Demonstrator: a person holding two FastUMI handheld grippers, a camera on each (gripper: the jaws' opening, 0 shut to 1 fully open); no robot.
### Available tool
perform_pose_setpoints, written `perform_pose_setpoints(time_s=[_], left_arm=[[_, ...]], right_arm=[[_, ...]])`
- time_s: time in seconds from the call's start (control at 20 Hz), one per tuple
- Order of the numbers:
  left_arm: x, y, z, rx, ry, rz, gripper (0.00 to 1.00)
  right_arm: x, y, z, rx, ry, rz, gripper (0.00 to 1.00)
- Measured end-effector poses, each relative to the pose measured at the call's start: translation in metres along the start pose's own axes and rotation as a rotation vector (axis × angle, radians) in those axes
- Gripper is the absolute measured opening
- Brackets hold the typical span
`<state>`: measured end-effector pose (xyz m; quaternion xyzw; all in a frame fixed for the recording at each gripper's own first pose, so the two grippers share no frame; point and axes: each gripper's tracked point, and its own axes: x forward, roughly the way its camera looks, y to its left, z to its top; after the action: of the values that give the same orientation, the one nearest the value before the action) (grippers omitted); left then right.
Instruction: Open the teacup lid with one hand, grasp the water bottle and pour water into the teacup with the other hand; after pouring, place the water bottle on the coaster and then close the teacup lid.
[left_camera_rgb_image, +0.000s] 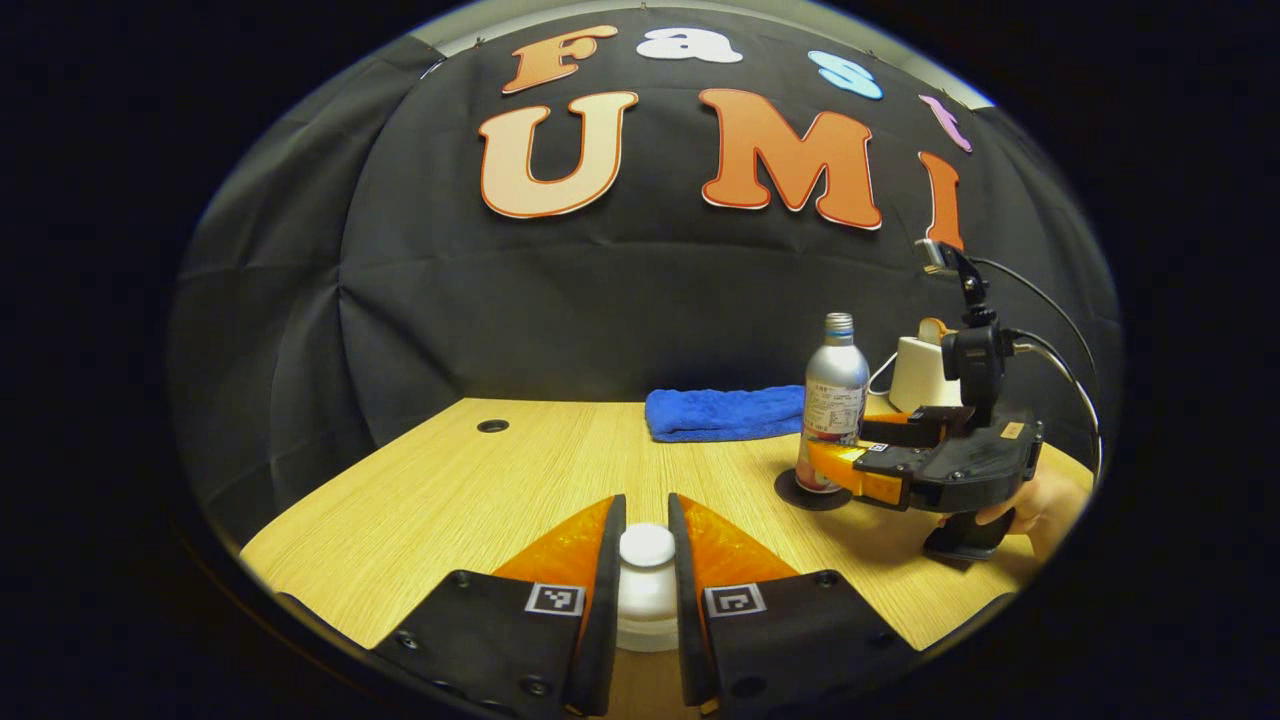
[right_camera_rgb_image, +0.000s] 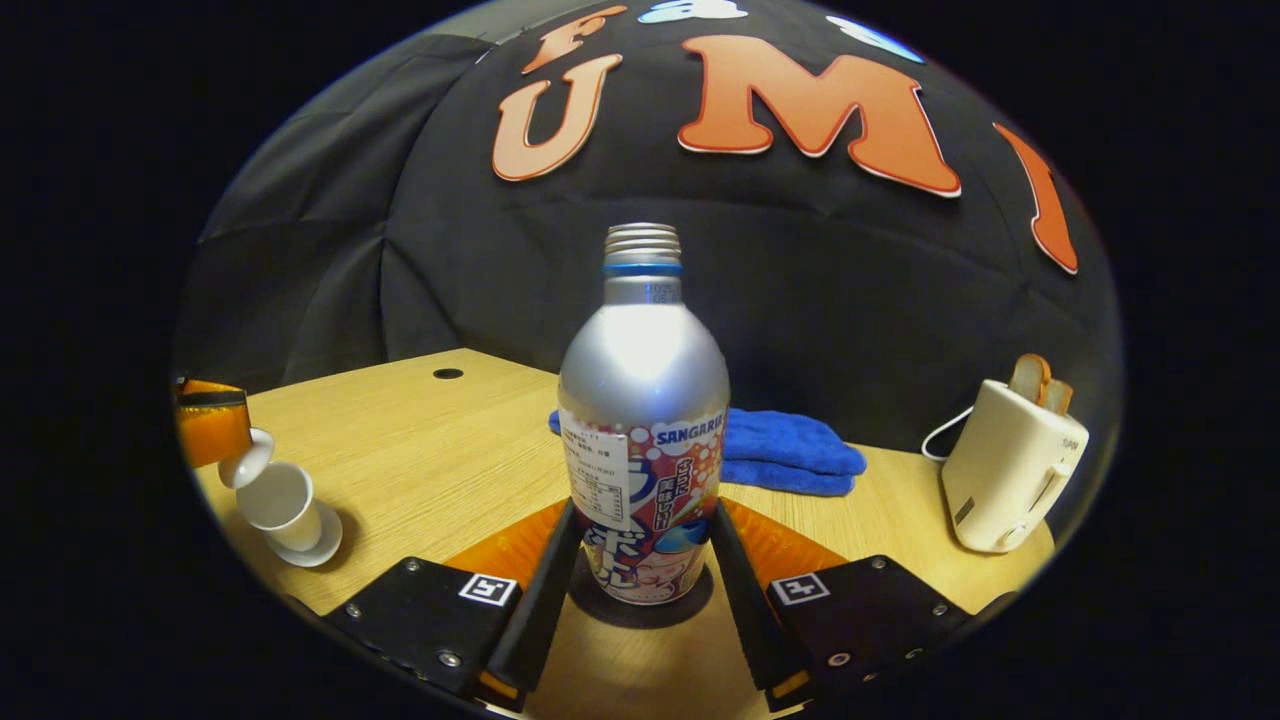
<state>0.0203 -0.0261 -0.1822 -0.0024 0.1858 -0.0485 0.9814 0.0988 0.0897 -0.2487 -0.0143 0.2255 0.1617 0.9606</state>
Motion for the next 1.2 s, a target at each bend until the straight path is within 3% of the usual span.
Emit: perform_pose_setpoints(time_s=[0.35, 0.6, 0.75, 1.0, 1.1, 1.15, 1.2], left_arm=[[0.005, -0.007, -0.007, -0.010, 0.025, -0.015, 0.30], [0.011, -0.010, -0.019, -0.007, 0.057, -0.017, 0.30], [0.014, -0.007, -0.026, 0.003, 0.069, -0.003, 0.30], [0.018, -0.006, -0.033, 0.009, 0.076, -0.006, 0.30], [0.016, -0.005, -0.033, 0.025, 0.082, -0.001, 0.35], [0.016, -0.005, -0.033, 0.028, 0.083, 0.002, 0.31], [0.016, -0.006, -0.033, 0.026, 0.083, 0.002, 0.35]], right_arm=[[0.005, -0.001, -0.009, 0.007, 0.018, 0.008, 0.77], [0.002, -0.004, -0.017, -0.046, 0.056, -0.009, 0.83], [-0.012, 0.000, -0.014, -0.049, 0.060, 0.002, 0.94], [-0.032, -0.003, -0.011, -0.076, 0.051, -0.005, 0.99], [-0.044, -0.004, -0.007, -0.061, 0.040, -0.005, 1.00], [-0.051, -0.007, -0.005, -0.059, 0.034, -0.011, 1.00], [-0.057, -0.010, -0.002, -0.059, 0.025, -0.019, 1.00]])
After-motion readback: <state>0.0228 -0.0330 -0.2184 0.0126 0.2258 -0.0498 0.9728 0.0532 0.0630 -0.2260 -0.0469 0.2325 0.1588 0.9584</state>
